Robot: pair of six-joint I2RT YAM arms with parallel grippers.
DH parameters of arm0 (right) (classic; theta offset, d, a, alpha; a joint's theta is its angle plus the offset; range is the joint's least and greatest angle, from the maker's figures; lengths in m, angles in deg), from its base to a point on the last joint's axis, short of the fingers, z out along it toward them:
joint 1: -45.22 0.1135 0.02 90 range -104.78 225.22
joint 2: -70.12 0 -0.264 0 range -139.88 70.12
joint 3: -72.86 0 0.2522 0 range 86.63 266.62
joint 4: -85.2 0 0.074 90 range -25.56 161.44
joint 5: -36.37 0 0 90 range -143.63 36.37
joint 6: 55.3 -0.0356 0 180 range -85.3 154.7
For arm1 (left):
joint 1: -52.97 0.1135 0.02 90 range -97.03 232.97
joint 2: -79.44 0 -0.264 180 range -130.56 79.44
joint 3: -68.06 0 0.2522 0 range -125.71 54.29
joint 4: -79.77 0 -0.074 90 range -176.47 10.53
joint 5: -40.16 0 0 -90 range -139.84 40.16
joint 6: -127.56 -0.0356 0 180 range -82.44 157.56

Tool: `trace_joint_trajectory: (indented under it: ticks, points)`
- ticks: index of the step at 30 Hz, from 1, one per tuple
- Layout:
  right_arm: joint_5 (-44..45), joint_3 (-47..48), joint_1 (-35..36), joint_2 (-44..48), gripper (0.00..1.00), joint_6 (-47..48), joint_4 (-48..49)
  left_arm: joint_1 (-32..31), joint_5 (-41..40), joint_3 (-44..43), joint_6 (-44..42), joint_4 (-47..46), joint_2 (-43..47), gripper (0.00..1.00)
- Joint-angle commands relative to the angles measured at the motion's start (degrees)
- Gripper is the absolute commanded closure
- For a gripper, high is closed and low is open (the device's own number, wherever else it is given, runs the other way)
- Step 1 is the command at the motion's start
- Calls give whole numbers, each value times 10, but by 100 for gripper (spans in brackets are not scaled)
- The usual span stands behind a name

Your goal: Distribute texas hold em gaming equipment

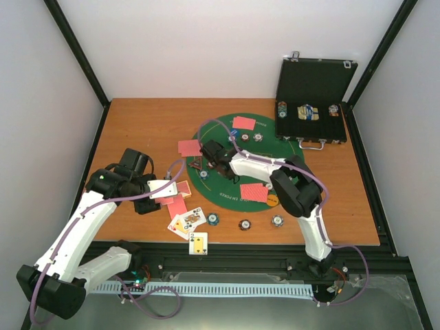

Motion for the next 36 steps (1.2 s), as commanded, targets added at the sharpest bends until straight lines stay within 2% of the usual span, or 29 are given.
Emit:
trace_joint_trajectory:
  ticks: [1,6,9,12,17,25,36]
  points:
    - [-75,-14,-5,65,27,-59,-24,2,-2,-24,-5,8,4,73]
    - [-211,-47,-61,134,26,-133,-23,2,-4,-21,-6,8,5,73]
    - [-336,-56,-124,151,28,-204,-22,2,-1,-21,-5,7,4,73]
    - [-459,-59,-189,139,28,-253,-21,2,-2,-21,-6,8,4,73]
    - [-571,-47,-240,95,30,-288,-6,2,2,-22,-3,7,3,73]
    - [-659,4,-276,9,33,-320,1,2,-3,-23,-5,9,3,73]
    - [-685,68,-277,-59,39,-340,-2,2,-2,-26,-5,4,-2,73]
